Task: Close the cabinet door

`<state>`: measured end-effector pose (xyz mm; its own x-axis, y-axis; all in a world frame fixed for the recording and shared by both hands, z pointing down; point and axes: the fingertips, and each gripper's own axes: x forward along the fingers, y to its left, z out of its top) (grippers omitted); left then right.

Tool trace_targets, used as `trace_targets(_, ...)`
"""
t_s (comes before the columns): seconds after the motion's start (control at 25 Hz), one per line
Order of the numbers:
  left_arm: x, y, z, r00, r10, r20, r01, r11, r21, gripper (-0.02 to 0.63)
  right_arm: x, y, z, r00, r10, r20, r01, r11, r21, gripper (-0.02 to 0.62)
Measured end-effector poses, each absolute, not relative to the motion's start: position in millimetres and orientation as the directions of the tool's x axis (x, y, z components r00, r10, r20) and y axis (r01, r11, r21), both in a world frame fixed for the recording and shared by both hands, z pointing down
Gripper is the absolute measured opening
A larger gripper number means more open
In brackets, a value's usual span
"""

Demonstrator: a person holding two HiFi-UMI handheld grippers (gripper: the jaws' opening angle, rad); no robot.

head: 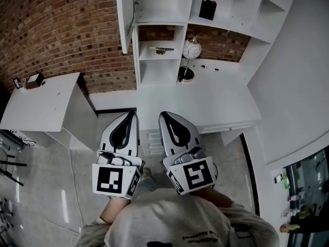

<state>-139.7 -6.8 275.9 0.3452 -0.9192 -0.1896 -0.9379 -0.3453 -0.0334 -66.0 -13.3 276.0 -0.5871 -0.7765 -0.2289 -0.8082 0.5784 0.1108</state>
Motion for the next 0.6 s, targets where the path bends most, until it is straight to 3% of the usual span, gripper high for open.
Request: trace_targets(0.6,-193.2,-149.0,244.1,0.389,-0.897,-0.209,-0.921,-0.38,-0.083,0.008,-114.9,-155.4,246.5,-0.535,-0.798,-0.277,-0.843,0.528,0.108,0.018)
